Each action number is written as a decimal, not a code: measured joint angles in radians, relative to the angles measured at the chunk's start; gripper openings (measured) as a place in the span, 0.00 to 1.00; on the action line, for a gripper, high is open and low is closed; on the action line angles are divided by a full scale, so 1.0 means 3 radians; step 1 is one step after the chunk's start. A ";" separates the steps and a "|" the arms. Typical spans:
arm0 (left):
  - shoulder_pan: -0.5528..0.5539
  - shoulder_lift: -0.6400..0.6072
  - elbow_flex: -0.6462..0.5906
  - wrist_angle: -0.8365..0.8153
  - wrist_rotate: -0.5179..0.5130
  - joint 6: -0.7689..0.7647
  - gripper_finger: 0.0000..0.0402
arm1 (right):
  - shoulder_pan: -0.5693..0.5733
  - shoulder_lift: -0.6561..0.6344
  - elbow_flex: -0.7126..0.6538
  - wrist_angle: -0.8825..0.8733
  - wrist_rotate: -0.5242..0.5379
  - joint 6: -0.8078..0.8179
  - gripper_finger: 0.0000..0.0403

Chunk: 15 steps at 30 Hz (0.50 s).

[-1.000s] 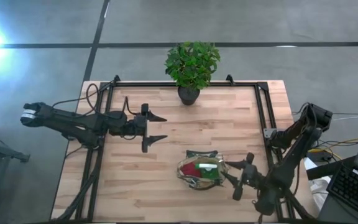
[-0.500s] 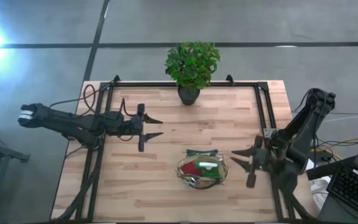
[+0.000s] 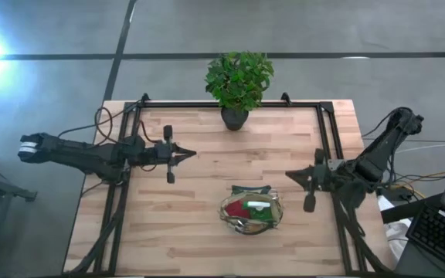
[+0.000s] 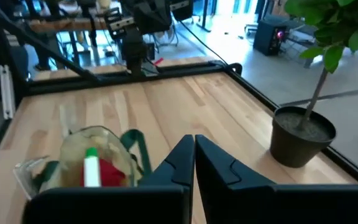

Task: Pick & Place Garden tools in Gardening bag
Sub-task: Return to Home Position

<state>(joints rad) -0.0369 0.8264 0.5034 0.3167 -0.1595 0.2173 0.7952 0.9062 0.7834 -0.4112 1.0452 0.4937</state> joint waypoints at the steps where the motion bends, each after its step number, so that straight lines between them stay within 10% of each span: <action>1: 0.0057 -0.0022 -0.0064 0.0069 0.0075 -0.0003 0.02 | -0.0067 -0.0033 -0.0007 0.0005 -0.0073 -0.0059 0.02; 7: 0.0479 -0.0120 -0.0424 0.0536 0.0869 -0.0195 0.01 | -0.0358 -0.0226 -0.0065 0.0148 -0.0466 -0.0438 0.02; 15: 0.0851 -0.0180 -0.0738 0.0992 0.1374 -0.0384 0.01 | -0.0697 -0.0697 -0.0793 0.1708 -0.1521 -0.1547 0.02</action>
<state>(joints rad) 0.2182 0.7724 0.2821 0.6142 0.2529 0.1019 0.5861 0.6971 0.5456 0.1014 0.5888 0.0295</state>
